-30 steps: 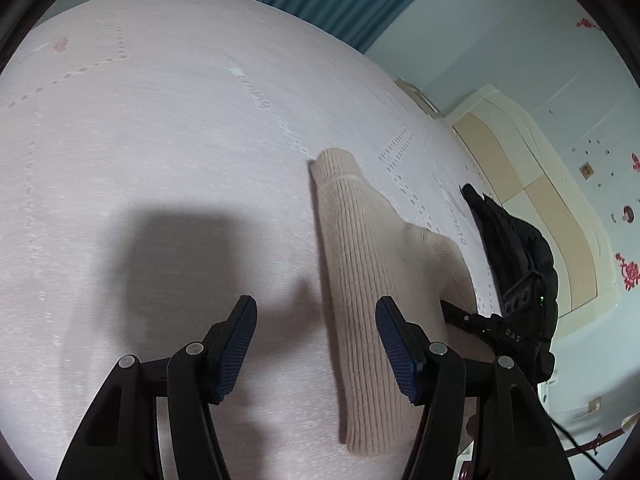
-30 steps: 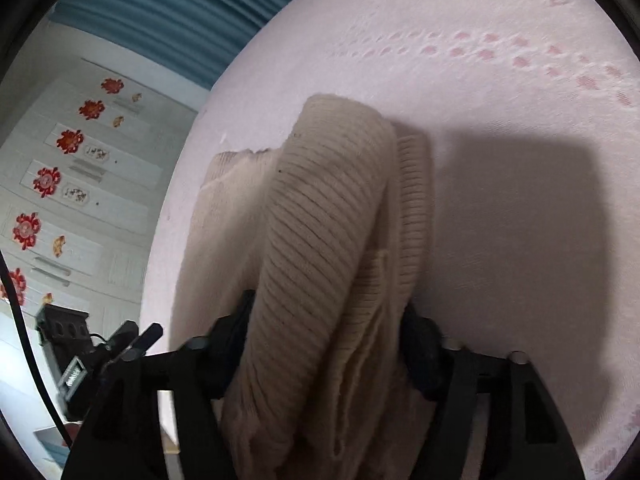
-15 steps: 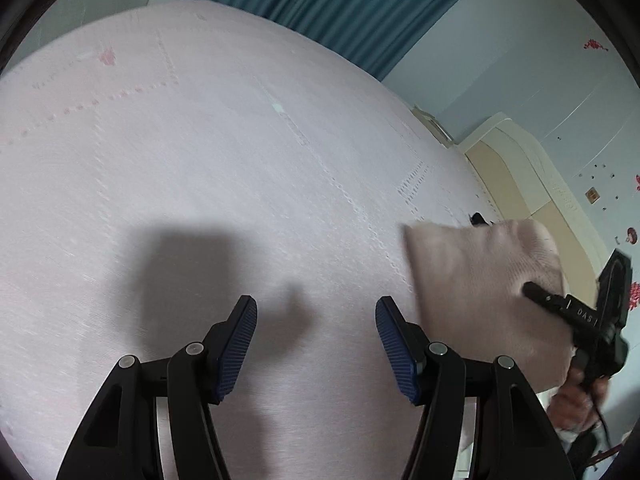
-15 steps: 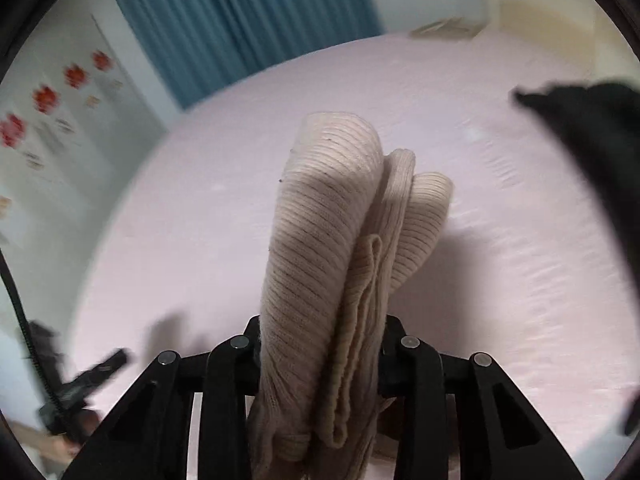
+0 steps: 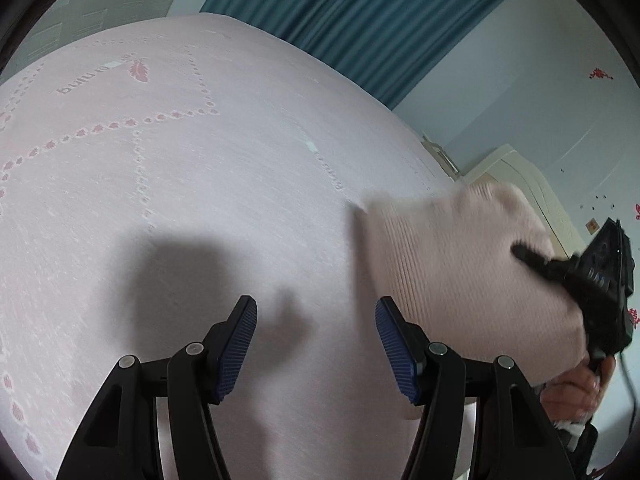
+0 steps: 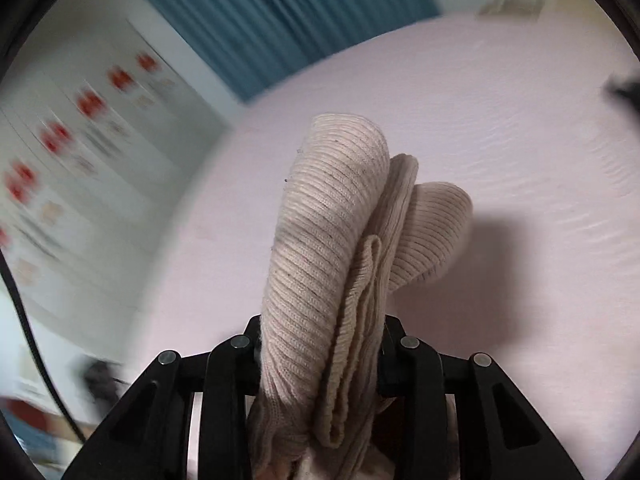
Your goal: Fold small clothes
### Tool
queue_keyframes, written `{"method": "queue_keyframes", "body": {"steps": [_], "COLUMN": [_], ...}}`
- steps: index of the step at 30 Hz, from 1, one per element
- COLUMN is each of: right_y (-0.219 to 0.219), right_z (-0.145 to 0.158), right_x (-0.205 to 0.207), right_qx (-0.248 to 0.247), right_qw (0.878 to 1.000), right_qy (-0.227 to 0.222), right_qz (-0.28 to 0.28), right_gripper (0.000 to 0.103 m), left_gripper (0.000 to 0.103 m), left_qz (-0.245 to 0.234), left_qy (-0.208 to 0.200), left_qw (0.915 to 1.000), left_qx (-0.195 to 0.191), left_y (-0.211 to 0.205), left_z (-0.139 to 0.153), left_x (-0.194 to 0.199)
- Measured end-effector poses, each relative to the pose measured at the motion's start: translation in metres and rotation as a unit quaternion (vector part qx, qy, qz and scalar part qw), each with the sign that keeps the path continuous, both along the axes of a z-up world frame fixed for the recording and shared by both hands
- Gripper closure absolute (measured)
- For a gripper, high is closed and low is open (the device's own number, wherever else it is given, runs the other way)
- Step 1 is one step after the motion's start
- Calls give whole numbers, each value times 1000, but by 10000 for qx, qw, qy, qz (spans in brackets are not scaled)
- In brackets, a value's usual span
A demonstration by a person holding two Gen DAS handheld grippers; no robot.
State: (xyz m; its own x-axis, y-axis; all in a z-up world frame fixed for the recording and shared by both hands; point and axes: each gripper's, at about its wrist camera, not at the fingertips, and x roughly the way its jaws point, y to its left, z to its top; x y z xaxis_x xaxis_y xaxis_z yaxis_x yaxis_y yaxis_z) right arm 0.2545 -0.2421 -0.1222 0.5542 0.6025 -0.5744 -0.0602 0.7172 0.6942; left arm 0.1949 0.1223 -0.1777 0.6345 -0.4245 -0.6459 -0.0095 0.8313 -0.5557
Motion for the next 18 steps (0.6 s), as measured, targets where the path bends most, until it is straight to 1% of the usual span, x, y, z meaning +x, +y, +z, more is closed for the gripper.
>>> {"method": "queue_keyframes", "body": {"steps": [1,2,3,5,6,8,9,10,11,14,16,17,18], "right_y": [0,-1,-1,-6,-10,-12,-17,-21,-26,-37,-37,-49,-48], "right_z": [-12,-22,-38,-72,-90,-117,-124,-124,-121,-100,-83,-78,-69], "right_x": [7,12,18,30,36,40,38,35,31,17,1,8,-4], "right_qx": [285,352,300,38,-240,-837,-889,-829,-814,-1246,-1515,-1585,-1666], "right_qw": [9996,9993,9994,9992,9980,9920,9915,9925,9933,9911,9881,9871,9859], "right_qy": [21,33,94,372,576,948,946,895,819,462,278,210,111], "right_qz": [63,110,138,101,58,-5,11,55,80,21,52,57,51], "right_gripper": [68,68,68,67,66,63,59,55,55,53,53,53,53], "left_gripper": [43,43,43,43,43,43,43,43,43,43,43,43,43], "left_qz": [7,11,9,-26,-57,-138,-191,-242,-290,-518,-768,-843,-937], "left_qy": [-9,-7,6,33,59,120,146,173,194,244,278,286,305], "left_qw": [10000,10000,10000,9999,9999,9997,9995,9993,9991,9979,9960,9953,9941], "left_qx": [16,41,73,108,128,167,180,206,239,313,358,385,447], "left_y": [4,6,9,8,7,4,0,-3,-7,-23,-36,-40,-45], "left_z": [-2,-6,-10,-17,-21,-30,-34,-38,-41,-47,-49,-50,-51], "left_x": [1,2,4,7,9,13,13,12,13,12,6,4,1]}}
